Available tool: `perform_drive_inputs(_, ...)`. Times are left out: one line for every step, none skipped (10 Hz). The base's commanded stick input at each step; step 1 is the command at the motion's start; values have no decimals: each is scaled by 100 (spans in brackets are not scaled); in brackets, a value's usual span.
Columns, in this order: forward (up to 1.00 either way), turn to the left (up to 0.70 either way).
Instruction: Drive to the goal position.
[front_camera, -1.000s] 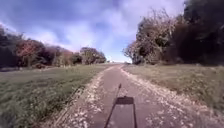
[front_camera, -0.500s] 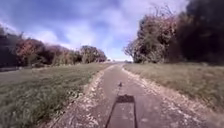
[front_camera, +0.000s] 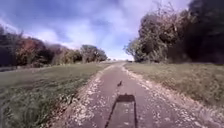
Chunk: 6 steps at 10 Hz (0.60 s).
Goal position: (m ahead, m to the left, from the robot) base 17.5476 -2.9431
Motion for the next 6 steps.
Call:
perform_drive_inputs(70, 14)
perform_drive_inputs(70, 14)
perform_drive_inputs(70, 14)
perform_drive_inputs(70, 14)
perform_drive_inputs(70, 8)
perform_drive_inputs(70, 4)
